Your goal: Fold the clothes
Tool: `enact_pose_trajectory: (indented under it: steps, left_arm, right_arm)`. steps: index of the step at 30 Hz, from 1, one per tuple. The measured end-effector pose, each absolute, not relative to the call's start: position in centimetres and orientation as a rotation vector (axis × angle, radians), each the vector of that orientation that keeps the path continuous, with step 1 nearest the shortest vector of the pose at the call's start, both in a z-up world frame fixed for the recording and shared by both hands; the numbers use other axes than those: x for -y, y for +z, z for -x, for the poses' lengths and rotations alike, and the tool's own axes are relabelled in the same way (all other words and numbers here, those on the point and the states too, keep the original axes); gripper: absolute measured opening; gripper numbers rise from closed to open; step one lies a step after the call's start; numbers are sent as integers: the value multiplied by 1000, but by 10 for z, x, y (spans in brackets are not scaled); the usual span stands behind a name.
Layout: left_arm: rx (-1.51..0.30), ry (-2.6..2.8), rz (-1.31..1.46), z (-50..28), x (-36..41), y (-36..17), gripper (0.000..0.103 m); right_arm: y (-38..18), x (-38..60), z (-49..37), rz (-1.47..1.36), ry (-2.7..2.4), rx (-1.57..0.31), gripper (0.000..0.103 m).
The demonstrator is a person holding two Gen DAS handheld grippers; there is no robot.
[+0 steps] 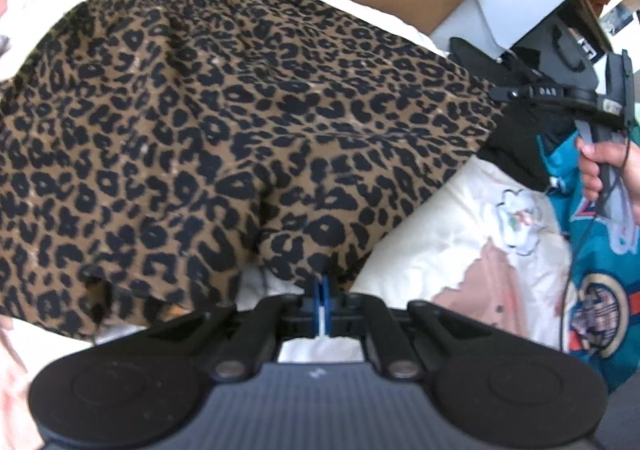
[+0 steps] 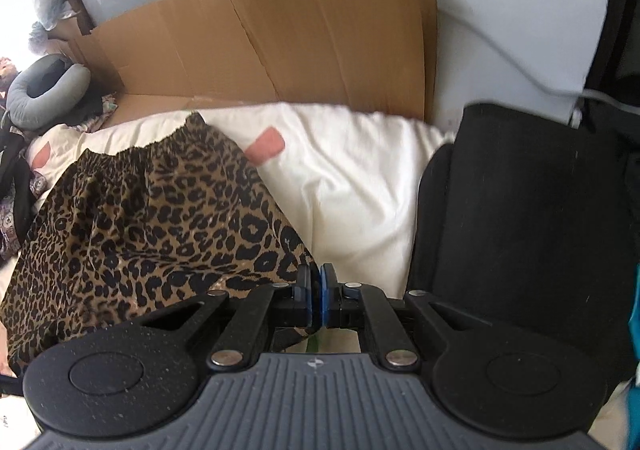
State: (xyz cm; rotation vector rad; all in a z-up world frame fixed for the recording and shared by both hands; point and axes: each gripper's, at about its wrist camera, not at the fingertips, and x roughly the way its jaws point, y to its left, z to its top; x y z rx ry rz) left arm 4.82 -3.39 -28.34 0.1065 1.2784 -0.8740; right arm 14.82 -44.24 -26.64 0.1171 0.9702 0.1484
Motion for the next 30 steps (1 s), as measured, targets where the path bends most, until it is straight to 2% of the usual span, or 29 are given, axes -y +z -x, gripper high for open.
enact_pose_trajectory:
  steps: [12, 20, 21, 22, 24, 27, 28, 30]
  left_arm:
    - [-1364, -987, -54, -40, 47, -302, 2]
    - [-1409, -938, -111, -36, 43, -325, 2]
    - [-1416, -935, -111, -36, 42, -325, 2]
    - [-1423, -932, -110, -37, 42, -326, 2]
    - [-1429, -922, -110, -39, 40, -327, 2]
    - [-1447, -923, -117, -45, 42, -325, 2]
    - [-1452, -924, -121, -46, 42, -325, 2]
    - [-1458, -926, -130, -49, 41, -322, 2]
  right_arm:
    - [-252, 444, -162, -84, 114, -937, 1]
    - [-299, 470, -155, -303, 66, -1006, 7]
    - [-304, 474, -153, -329, 52, -1007, 14]
    - [-310, 479, -150, -355, 39, -1008, 25]
    - [-319, 487, -146, -394, 23, -1001, 37]
    - [-330, 491, -142, -434, 37, -998, 37]
    - [-333, 491, -142, -437, 46, -996, 41]
    - [-339, 489, -142, -437, 61, -995, 43]
